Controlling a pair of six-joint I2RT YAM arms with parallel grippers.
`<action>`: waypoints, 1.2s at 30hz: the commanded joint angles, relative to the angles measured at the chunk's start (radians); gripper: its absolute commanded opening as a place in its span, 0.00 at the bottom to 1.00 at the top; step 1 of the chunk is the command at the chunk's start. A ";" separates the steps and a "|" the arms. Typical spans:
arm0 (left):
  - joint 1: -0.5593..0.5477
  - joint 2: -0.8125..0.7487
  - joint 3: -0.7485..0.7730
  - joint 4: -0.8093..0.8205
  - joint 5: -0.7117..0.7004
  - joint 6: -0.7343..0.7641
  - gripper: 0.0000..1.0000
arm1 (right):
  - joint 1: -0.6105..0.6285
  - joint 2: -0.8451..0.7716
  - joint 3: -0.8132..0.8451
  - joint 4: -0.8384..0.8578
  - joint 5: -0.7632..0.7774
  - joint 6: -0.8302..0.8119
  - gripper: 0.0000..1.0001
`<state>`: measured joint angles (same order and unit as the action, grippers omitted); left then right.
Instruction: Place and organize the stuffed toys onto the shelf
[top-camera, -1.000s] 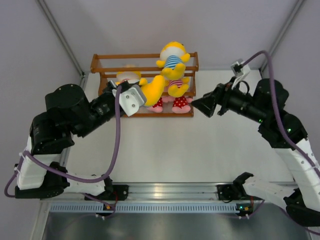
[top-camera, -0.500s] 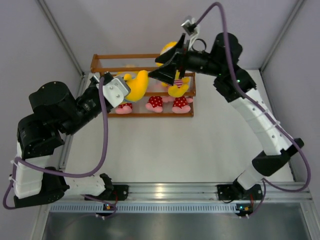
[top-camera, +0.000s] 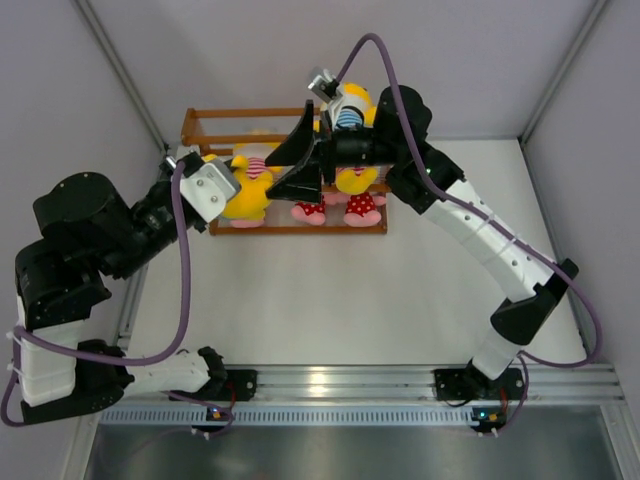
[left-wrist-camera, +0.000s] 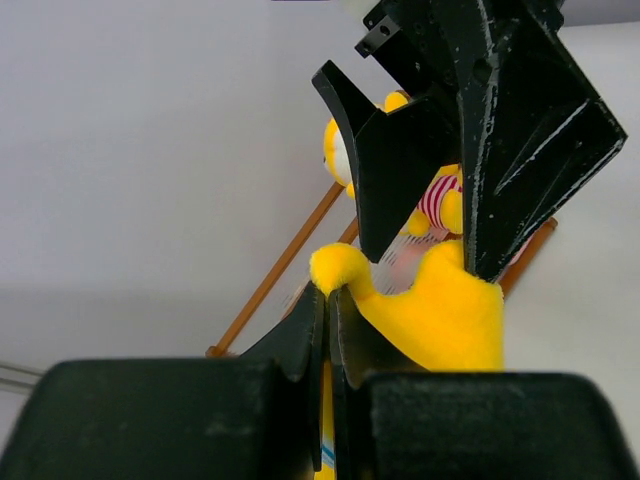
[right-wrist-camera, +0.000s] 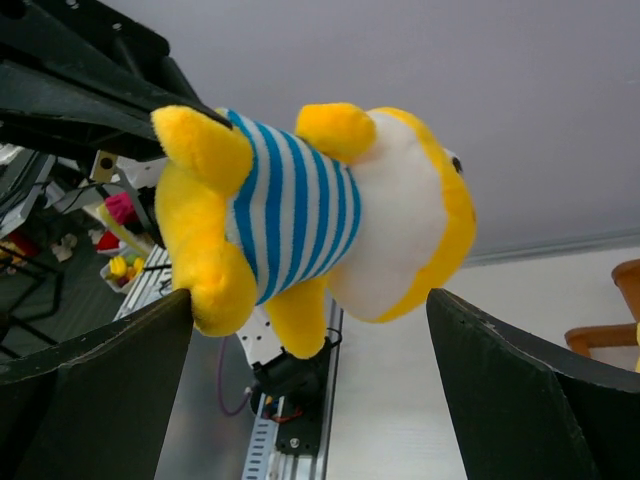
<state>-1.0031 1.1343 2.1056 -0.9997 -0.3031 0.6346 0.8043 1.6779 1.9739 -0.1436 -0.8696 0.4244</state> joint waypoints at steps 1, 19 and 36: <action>0.001 -0.002 -0.013 0.024 0.021 -0.003 0.00 | 0.024 -0.053 0.005 0.134 -0.097 0.030 1.00; 0.006 -0.018 -0.047 0.023 0.001 0.008 0.00 | 0.099 -0.084 -0.012 0.035 0.150 0.017 1.00; 0.008 -0.019 -0.068 0.024 -0.016 0.016 0.00 | 0.104 -0.121 -0.011 -0.062 0.278 -0.032 0.99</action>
<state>-0.9970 1.1213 2.0304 -1.0157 -0.3122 0.6472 0.8894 1.5051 1.9026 -0.1791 -0.5980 0.4084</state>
